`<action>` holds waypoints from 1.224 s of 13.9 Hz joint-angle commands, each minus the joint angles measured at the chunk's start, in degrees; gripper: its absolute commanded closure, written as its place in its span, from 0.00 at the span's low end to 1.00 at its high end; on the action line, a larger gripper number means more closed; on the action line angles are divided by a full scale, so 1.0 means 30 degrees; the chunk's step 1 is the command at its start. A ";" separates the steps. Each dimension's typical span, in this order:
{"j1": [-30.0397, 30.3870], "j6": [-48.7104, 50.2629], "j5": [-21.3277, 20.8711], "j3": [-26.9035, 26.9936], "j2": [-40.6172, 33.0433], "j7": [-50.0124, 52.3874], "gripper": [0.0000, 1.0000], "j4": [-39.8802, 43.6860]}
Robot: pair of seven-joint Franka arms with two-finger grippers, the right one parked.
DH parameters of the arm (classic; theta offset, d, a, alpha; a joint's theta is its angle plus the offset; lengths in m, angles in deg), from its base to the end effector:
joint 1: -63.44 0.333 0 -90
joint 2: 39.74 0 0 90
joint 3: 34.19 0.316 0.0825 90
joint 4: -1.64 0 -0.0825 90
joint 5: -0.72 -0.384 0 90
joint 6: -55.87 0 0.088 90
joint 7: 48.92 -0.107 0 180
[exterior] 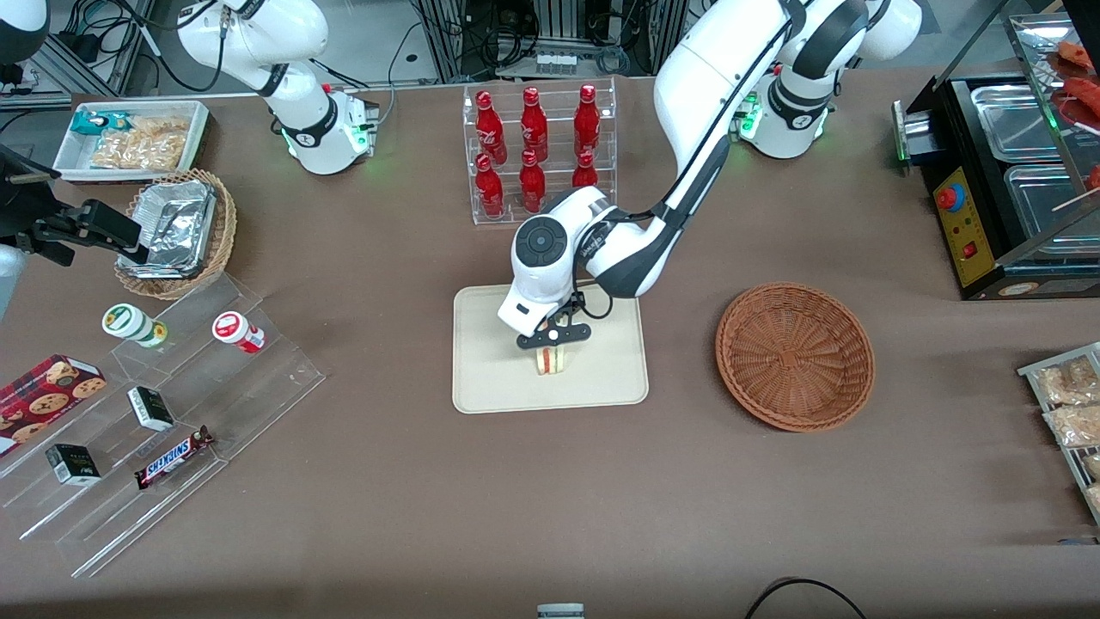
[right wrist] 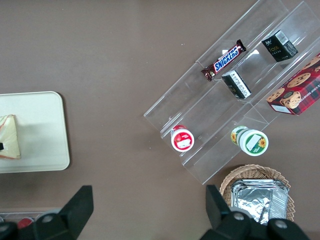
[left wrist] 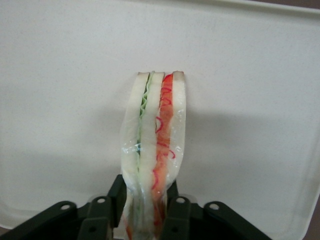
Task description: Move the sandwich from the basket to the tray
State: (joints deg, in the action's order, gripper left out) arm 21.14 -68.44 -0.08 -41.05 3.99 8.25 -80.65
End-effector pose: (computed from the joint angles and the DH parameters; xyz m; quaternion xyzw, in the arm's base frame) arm 0.4848 -0.5355 0.2385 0.9959 0.0817 -0.0361 0.0116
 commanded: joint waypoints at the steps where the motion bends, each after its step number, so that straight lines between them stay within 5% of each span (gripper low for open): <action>1: -0.0138 0.0184 -0.0202 0.0265 -0.0453 0.0278 0.00 0.0330; 8: 0.0506 0.3928 -0.0319 0.1317 -0.3557 -0.0656 0.00 0.0126; 17: 0.5073 0.7890 -0.0026 0.1467 -0.6810 -0.4140 0.00 -0.2039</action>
State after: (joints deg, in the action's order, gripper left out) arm 34.19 -45.12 -0.35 -36.32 -12.96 -1.36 -82.63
